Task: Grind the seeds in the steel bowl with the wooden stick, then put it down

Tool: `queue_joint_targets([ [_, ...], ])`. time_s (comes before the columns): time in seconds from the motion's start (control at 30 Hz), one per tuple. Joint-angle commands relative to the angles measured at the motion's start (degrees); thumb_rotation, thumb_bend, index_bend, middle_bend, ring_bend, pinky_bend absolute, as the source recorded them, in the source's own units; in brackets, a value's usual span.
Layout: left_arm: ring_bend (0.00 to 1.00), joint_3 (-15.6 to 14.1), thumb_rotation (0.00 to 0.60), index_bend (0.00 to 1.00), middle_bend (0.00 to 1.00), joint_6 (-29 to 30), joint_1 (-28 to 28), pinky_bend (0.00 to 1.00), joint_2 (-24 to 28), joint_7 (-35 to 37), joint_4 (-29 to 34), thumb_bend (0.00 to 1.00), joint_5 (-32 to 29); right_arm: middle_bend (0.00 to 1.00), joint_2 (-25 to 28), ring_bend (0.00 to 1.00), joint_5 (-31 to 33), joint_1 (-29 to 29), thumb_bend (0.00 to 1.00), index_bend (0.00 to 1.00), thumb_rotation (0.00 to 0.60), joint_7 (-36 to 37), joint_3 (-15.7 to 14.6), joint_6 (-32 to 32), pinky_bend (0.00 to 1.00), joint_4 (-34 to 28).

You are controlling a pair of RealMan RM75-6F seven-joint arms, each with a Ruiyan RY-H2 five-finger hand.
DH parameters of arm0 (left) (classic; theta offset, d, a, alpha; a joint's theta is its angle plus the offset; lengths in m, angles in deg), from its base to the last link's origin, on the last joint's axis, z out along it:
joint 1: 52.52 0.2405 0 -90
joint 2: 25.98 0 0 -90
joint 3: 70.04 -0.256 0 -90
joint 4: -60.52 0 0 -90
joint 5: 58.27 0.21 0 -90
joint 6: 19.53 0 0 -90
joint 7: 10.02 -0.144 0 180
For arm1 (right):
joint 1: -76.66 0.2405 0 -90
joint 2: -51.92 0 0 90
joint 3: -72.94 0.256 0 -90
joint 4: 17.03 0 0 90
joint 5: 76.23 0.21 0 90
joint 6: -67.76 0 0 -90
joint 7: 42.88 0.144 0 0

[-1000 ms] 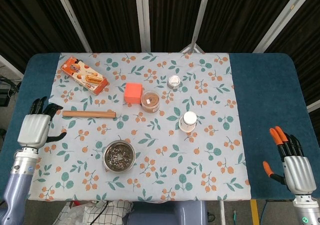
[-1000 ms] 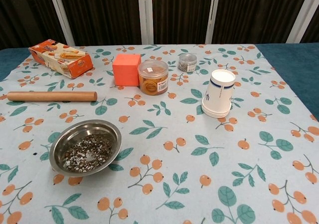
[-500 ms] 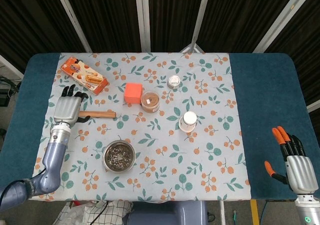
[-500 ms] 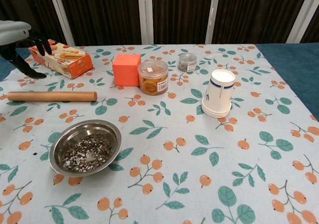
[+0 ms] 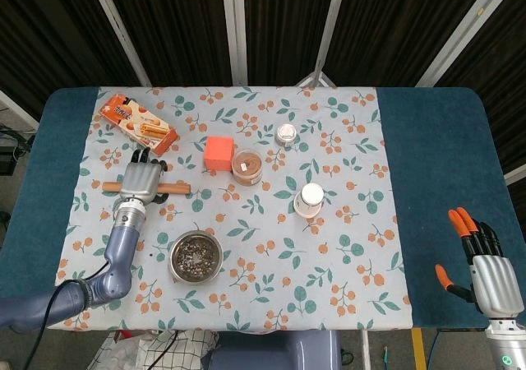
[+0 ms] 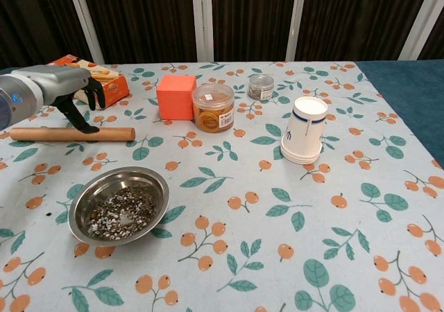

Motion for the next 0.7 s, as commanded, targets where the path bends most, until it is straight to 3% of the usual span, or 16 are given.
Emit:
queue_joint_targets([
  [0.03, 0.0, -0.9, 0.6, 0.34, 0.33, -0.5, -1.0, 0.0, -1.9, 0.3, -2.6, 0.36, -0.7, 0.0, 0.1, 0.0, 0.0, 0.0, 0.37, 0.0, 0.6, 0.1, 0.0, 0.1, 0.0, -0.1],
  [0.37, 0.0, -2.2, 0.6, 0.36, 0.36, -2.0, -2.9, 0.0, -6.0, 2.4, -8.7, 0.36, -1.1, 0.0, 0.1, 0.0, 0.0, 0.1, 0.37, 0.0, 0.6, 0.1, 0.0, 0.2, 0.0, -0.2],
  [0.7, 0.0, -2.3, 0.6, 0.37, 0.37, -2.7, -3.9, 0.0, -7.3, 4.7, -9.9, 0.41, -0.4, 0.0, 0.2, 0.0, 0.1, 0.1, 0.37, 0.0, 0.6, 0.2, -0.1, 0.5, 0.0, -0.3],
])
